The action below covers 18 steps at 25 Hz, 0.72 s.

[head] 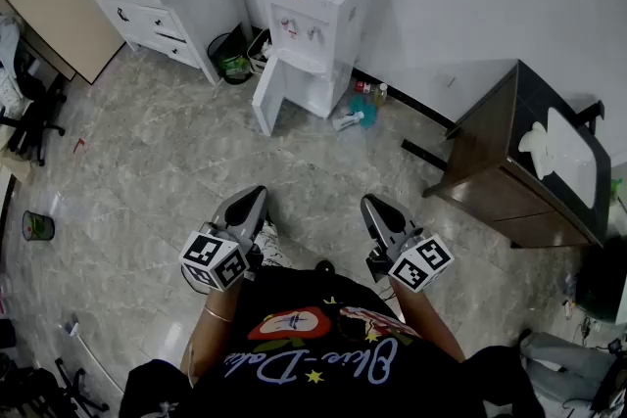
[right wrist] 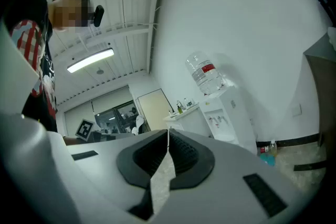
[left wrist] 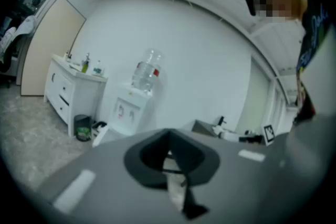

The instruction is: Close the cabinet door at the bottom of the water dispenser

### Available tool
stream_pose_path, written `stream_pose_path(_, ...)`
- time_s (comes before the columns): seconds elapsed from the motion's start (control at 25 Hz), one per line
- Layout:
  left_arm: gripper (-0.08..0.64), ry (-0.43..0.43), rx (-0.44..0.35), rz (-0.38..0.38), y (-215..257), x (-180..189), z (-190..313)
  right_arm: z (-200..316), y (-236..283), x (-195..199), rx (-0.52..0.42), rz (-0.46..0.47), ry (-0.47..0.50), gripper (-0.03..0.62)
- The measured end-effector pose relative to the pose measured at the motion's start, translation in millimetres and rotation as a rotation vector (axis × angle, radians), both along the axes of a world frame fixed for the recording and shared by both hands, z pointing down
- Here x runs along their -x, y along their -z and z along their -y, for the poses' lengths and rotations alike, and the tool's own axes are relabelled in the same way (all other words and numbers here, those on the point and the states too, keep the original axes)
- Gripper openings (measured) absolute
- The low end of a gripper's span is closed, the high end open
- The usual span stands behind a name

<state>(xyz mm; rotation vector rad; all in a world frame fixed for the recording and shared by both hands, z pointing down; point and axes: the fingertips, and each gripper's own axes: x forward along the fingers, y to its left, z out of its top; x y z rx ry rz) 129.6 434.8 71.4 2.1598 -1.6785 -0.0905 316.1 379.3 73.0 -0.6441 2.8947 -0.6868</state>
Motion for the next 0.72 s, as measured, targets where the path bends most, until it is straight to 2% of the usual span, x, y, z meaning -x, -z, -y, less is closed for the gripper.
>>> stream_pose_path(0.32,-0.002,-0.078,-0.026,0.004,-16.9,65.7,89.0,77.0,-6.3,81.5,-0.026,0.001,-0.032,0.017)
stream_pose_path(0.72,-0.002,-0.249,0.028,0.037,-43.3,208.6,224.7,218.7,-19.3,238.4,0.029,-0.027,-0.179,0.017)
